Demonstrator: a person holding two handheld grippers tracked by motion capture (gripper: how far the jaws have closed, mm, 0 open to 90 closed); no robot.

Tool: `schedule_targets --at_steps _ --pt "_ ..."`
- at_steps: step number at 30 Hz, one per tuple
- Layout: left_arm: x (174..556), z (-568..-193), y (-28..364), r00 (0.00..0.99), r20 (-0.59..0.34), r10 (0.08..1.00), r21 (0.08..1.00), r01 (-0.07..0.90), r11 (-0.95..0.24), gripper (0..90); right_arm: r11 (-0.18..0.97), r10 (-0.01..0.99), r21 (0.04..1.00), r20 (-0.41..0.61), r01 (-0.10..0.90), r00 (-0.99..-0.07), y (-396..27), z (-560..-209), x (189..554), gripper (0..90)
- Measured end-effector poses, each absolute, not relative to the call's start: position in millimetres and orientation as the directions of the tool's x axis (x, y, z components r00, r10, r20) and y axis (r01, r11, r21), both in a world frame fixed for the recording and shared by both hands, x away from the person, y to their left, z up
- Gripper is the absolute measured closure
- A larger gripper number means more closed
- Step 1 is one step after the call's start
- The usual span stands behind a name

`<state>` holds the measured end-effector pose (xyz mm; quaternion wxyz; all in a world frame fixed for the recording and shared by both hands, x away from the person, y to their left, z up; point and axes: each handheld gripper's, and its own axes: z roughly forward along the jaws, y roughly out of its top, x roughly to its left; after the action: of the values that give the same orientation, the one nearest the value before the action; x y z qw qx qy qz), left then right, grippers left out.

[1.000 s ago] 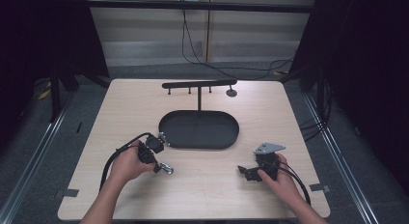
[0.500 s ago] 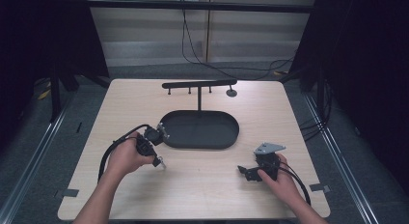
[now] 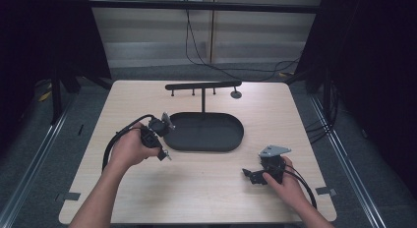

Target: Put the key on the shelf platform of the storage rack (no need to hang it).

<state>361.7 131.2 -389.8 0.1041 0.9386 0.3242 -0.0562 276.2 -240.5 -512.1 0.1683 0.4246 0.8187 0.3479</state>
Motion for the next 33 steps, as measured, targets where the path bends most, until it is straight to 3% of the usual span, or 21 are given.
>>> schedule_targets --at_steps 33 --pt "388 -369 106 0.762 -0.19 0.62 0.151 0.646 -0.748 89.0 0.397 0.812 0.715 0.018 0.576 -0.583 -241 -512 276 8.7"
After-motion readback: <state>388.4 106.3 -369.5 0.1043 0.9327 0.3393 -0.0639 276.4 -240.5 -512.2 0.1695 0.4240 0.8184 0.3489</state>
